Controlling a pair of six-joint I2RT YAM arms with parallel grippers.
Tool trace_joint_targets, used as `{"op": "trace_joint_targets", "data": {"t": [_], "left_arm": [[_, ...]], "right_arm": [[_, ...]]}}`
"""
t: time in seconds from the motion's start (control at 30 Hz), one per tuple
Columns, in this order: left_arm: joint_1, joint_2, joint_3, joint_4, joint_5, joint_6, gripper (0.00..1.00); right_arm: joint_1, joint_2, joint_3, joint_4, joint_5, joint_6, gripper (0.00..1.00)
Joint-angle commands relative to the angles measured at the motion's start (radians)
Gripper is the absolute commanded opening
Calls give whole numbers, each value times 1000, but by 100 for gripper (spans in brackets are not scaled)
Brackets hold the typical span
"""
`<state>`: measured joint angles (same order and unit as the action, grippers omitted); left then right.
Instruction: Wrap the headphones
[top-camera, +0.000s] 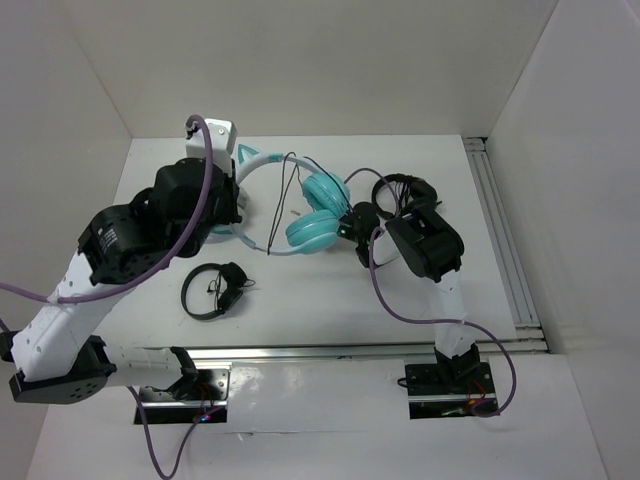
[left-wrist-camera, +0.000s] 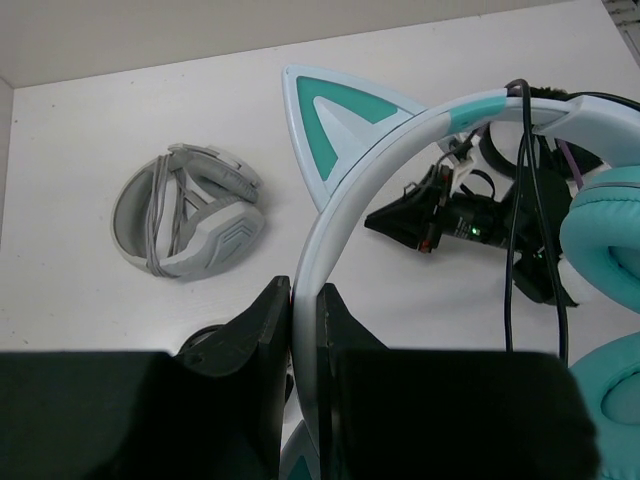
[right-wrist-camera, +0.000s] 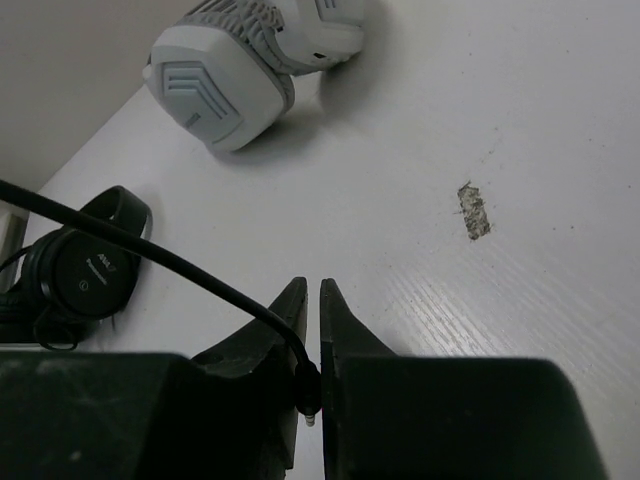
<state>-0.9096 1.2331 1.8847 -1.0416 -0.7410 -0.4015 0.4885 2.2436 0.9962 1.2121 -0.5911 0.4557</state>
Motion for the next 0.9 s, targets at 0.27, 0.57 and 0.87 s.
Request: {"op": "trace_joint_targets", "data": {"t": [0.27, 0.57, 0.87], "left_arm": [[193, -23, -118, 251, -14, -146, 0], [389, 117, -165, 317, 9, -270, 0], [571, 220, -286, 475, 77, -204, 0]], "right_arm": [[53, -159, -154, 15, 123, -51, 0], [229, -393, -274, -178, 273, -161, 0], [530, -751, -332, -497, 687, -337, 0]]}}
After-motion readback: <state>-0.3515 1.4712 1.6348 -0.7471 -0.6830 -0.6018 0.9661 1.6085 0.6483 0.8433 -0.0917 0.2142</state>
